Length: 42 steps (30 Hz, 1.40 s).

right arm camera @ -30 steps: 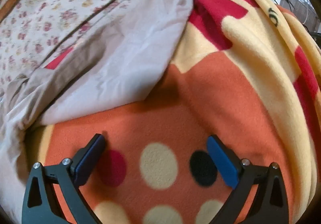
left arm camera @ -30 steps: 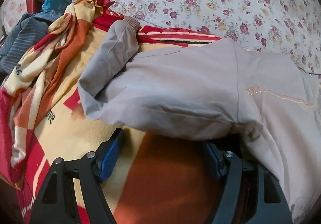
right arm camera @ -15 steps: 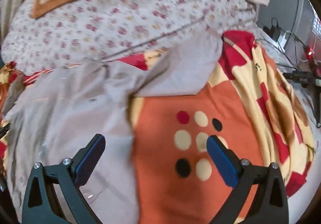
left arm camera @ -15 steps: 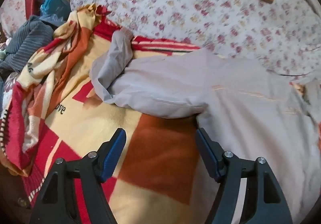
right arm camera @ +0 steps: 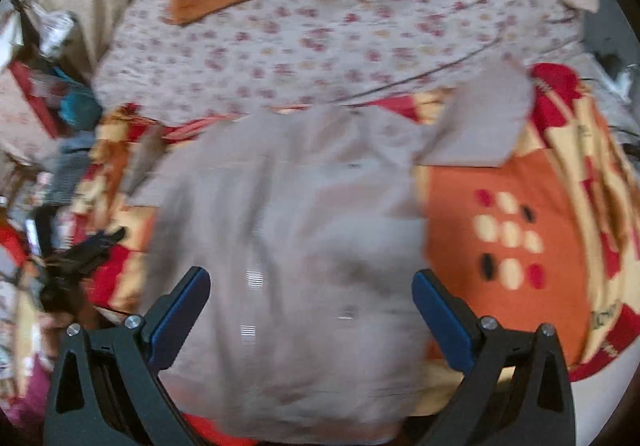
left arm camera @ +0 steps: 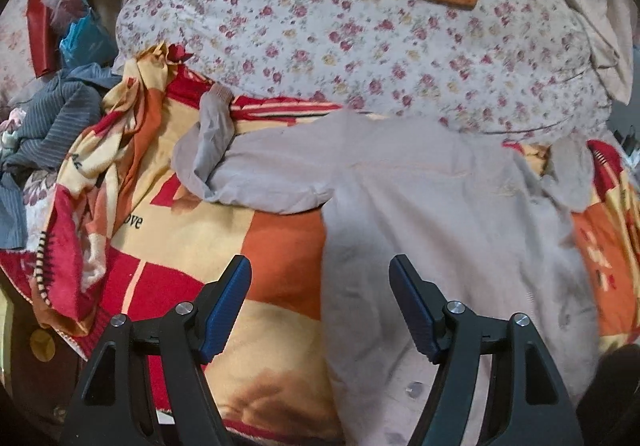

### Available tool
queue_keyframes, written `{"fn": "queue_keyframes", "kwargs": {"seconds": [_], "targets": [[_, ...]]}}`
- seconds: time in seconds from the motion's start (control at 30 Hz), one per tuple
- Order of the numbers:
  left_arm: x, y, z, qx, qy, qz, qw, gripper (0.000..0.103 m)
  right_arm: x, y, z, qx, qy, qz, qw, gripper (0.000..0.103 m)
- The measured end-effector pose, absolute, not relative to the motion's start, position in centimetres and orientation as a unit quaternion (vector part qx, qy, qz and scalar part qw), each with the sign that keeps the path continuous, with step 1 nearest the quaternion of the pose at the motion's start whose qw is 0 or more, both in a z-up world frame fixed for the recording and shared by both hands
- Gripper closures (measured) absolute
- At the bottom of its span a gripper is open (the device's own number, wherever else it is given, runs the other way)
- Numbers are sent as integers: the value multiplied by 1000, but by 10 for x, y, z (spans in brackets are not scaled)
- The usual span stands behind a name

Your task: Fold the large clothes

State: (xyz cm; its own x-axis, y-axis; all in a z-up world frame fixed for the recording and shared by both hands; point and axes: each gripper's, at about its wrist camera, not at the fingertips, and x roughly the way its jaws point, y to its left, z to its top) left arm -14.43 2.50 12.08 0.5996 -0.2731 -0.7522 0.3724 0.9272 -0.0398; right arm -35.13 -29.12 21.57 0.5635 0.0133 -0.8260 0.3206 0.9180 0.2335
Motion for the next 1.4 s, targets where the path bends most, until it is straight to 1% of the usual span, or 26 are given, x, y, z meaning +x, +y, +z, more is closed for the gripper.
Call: {"fn": "queue_keyframes", "kwargs": {"seconds": [0.23,0.33,0.43,0.5,0.57,0.67,0.73,0.93,1.03,1.4], "targets": [[-156,8,174,67,401,-194,893,34,-315,-269,240,237,431,-17,871,0],[-168,7,204,86,376,-190,903,34,-299,-263,247,270,423,9,865,0],[-173,13,229,85,361,-192,909,34,-287,-258,253,307,423,40,851,0],[-170,15,241,79,360,-192,910,34,-284,-256,259,311,415,51,853,0],[-168,15,246,72,354,-192,913,34,-278,-251,266,289,405,44,866,0],[-164,12,237,63,349,-183,917,34,-271,-244,267,244,400,18,883,0],[-157,7,220,60,355,-180,915,34,-264,-243,260,218,407,1,887,0],[-148,-19,171,79,358,-177,913,34,-250,-243,214,134,420,-67,895,0],[-144,-29,156,83,358,-180,913,34,-243,-242,198,98,420,-93,897,1],[-129,-36,135,79,355,-171,916,34,-234,-240,166,89,403,-112,904,1]]}}
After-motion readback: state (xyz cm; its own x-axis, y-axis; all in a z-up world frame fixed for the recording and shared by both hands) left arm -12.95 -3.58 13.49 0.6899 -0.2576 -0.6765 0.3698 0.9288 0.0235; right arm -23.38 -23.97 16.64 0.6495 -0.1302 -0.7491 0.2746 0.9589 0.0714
